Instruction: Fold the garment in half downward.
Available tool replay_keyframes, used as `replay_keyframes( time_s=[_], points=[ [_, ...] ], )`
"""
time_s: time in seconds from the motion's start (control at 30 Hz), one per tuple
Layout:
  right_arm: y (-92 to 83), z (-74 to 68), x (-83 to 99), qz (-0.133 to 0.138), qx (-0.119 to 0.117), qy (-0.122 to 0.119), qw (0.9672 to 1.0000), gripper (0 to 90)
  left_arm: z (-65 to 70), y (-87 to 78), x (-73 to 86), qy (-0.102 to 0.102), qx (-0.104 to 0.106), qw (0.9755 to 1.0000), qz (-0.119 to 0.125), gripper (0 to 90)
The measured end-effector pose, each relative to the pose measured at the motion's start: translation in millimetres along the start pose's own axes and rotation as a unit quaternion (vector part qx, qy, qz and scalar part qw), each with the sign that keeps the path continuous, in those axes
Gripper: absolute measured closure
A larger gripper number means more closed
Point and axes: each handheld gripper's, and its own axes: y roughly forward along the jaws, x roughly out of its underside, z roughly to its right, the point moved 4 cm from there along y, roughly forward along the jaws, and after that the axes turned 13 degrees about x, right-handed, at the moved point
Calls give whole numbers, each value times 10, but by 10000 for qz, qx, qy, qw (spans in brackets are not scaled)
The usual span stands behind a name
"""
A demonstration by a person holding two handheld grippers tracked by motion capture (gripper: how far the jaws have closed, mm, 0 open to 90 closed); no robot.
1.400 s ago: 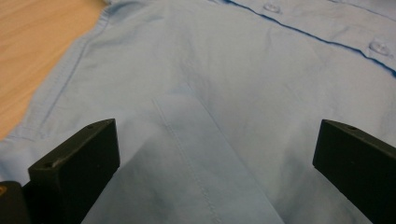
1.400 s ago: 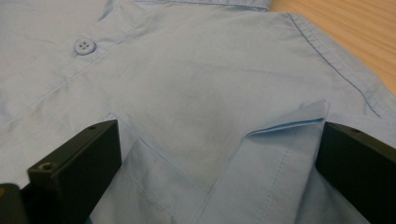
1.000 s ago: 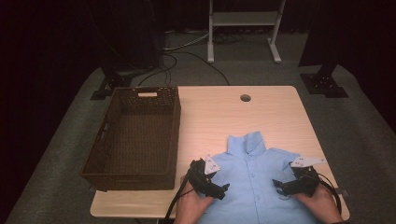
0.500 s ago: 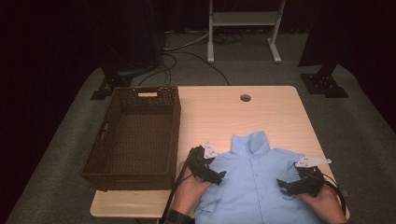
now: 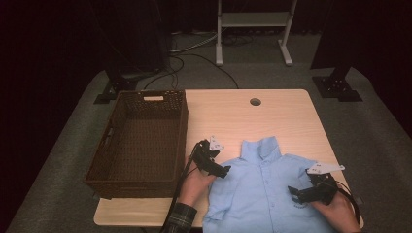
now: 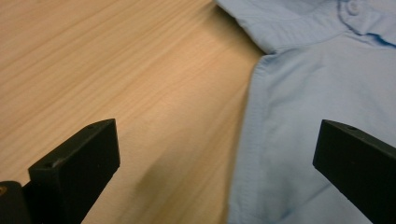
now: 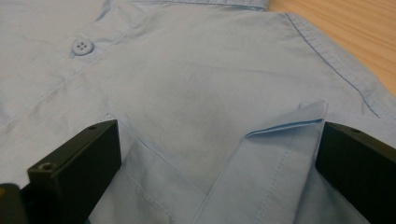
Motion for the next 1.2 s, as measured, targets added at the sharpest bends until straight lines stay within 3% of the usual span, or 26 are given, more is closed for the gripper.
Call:
replay_keyframes(
  time_s=[0.3, 0.57, 1.03, 1.2],
  points=[
    [1, 5, 0, 4, 21, 17, 10000, 0, -124, 136, 22, -47, -17, 9998, -171, 0],
    [1, 5, 1, 3, 28, 14, 10000, 0, -155, 183, 28, -62, 111, 9999, 114, 0],
    [-11, 9, -1, -16, 35, -48, 10000, 0, -161, 180, 29, -86, 87, 9999, 112, 0],
    [-52, 25, -32, 96, 73, -75, 9999, 0, -167, 180, 28, -62, 114, 9999, 108, 0]
  ],
)
